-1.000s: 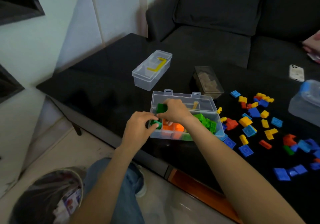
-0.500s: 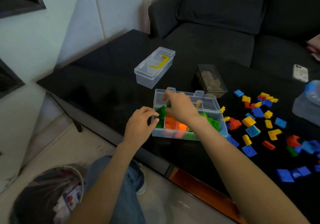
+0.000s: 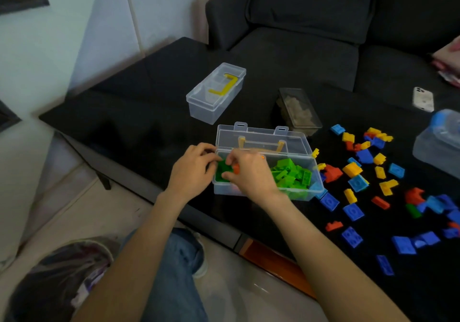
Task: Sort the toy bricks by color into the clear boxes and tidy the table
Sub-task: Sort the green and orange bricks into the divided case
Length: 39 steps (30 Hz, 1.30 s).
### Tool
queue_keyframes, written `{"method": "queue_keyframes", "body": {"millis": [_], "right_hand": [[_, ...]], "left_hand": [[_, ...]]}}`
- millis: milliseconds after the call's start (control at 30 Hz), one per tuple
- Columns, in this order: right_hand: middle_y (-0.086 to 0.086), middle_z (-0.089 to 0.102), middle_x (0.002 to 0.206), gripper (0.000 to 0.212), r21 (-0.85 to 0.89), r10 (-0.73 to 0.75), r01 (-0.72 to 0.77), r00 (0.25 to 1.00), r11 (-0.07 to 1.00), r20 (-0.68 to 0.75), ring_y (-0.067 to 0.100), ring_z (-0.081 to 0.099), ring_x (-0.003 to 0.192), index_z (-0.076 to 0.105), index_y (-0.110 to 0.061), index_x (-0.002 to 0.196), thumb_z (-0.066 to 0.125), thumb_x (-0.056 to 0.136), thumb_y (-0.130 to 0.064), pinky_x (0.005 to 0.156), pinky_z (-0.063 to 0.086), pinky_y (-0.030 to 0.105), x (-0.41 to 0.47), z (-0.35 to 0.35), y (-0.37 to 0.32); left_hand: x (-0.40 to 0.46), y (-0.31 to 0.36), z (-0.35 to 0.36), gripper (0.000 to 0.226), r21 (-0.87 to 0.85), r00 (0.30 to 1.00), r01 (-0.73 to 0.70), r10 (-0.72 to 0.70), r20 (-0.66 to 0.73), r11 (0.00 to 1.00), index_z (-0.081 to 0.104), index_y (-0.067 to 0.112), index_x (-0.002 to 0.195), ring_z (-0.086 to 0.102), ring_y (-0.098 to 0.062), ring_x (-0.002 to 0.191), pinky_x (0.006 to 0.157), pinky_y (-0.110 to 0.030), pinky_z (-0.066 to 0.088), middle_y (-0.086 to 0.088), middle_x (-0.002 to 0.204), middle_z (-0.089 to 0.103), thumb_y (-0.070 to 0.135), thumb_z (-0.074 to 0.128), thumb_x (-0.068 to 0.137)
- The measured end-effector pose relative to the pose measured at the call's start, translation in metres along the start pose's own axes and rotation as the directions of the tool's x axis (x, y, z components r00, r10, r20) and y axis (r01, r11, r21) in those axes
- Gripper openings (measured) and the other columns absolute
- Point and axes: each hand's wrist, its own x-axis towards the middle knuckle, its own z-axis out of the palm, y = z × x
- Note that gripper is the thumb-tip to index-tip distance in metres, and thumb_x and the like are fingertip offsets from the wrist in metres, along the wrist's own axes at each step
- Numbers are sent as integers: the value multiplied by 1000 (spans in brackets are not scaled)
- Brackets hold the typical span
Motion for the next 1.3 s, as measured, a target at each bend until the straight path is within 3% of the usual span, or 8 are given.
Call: {"method": "queue_keyframes", "body": {"millis": [167,300,467,567,700,1033,1133,1300], "right_hand": [[3,61,105,30,-101,-64,61,998,993,-27,22,50,105,69,-19,101,66,82,-42,90,37,31,-7,7,-1],[3,61,107,27,-189,-129,124,991,974,-15,21,49,108,72,-19,103,56,91,-37,94,34,31,-13,4,1],[7,58,112,33,-188,-32,18,997,982,-74,25,48,109,62,-16,107,64,83,-39,90,35,31,-7,3,-3],[9,50,125,47,-211,-8,21,998,977,63,28,43,117,54,-23,125,63,83,-42,96,33,33,6,-4,-7],[9,45,129,48,-187,-30,83,962,979,270,28,37,121,55,-29,128,66,82,-38,100,33,36,20,-21,-1],[7,54,116,21,-138,17,-23,999,990,-43,23,49,112,65,-19,109,58,90,-27,92,46,34,32,-1,6],[8,56,112,22,-165,4,-27,990,986,-138,22,51,107,64,-15,107,51,94,-28,88,47,35,32,6,7],[8,62,102,18,-55,-90,81,975,995,-201,25,54,97,70,-14,97,55,88,-18,85,46,37,13,5,18]], "left_hand": [[-4,-1,1,27,-194,995,82,-92,-45,977,59,20,119,57,-8,99,81,-34,52,5,114,60,20,48,94],[-11,2,-2,27,-232,996,62,-75,-46,971,60,19,117,56,-9,103,85,-30,50,3,115,60,19,56,91],[-16,13,-2,32,-342,988,140,-155,-17,929,59,18,120,56,-7,103,87,-26,48,3,117,60,22,63,88],[-17,15,-2,39,-462,972,228,-227,59,857,57,19,124,57,-5,105,88,-25,49,3,119,60,19,65,86],[-21,17,-3,43,-484,966,257,-239,98,837,55,18,125,57,-1,102,86,-24,50,5,120,58,16,67,84],[-24,23,-4,16,-216,984,160,-173,-40,963,68,21,95,55,0,92,71,-17,46,10,116,58,29,69,82],[-24,19,-2,18,-104,982,175,-181,-55,979,67,24,98,56,-4,95,71,-21,45,10,117,58,34,67,83],[-17,22,1,25,-117,970,195,-210,-125,974,60,20,108,60,-10,94,70,-31,52,4,106,62,25,66,84]]}}
